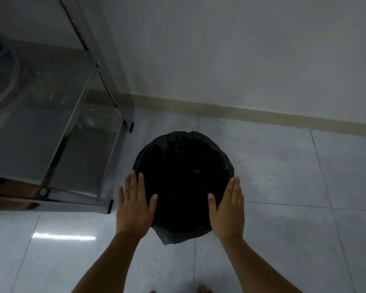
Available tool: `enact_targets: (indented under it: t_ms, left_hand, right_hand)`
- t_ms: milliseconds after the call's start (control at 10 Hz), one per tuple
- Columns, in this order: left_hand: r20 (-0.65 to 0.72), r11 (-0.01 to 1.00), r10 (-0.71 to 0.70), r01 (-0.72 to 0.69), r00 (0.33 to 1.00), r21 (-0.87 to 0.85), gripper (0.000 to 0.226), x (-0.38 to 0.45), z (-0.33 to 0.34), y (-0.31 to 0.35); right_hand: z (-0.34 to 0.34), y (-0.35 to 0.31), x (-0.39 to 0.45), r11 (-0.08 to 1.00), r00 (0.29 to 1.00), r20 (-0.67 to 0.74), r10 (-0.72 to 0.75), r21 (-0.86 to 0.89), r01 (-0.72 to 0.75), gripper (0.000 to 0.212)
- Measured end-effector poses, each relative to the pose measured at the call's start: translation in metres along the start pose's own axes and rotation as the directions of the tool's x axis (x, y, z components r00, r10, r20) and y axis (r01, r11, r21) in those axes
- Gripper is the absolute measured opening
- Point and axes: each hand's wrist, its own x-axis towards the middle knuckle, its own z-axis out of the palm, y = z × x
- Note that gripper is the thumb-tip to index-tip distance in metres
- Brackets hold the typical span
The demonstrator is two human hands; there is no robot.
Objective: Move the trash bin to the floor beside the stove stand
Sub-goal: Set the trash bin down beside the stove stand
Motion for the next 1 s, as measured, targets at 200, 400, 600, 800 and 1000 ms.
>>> enact_targets:
  t_ms: [200, 400, 600, 800, 1000]
  left_hand:
    - [0.003, 1.000, 0.001, -0.001, 1.000, 0.003, 0.085, 0.039, 0.000, 0.010]
    - [-0.054, 1.000, 0.019, -0.019, 0.998, -0.002, 0.081, 0.096, -0.008, 0.022]
    - [-0.112, 1.000, 0.024, -0.025, 0.993, -0.009, 0.082, 0.151, -0.014, 0.034]
    - [0.050, 0.998, -0.017, 0.014, 0.999, 0.068, 0.089, 0.181, -0.030, 0.036]
    - [0.174, 0.983, -0.109, 0.080, 0.979, 0.165, 0.084, 0.156, -0.109, 0.060]
  right_hand:
    - [0.002, -0.007, 0.043, 0.999, 0.999, -0.020, -0.029, -0.030, 0.028, 0.081]
    - [-0.001, -0.024, 0.103, 0.999, 0.999, -0.023, -0.028, -0.030, 0.027, 0.079]
    - [-0.005, -0.044, 0.163, 0.998, 0.996, -0.070, -0.059, -0.014, 0.058, 0.079]
    - [-0.020, -0.055, 0.195, 0.994, 0.984, 0.176, -0.019, 0.109, 0.000, 0.087]
    - [-0.094, -0.079, 0.182, 0.996, 0.925, 0.376, -0.055, -0.043, 0.077, 0.087]
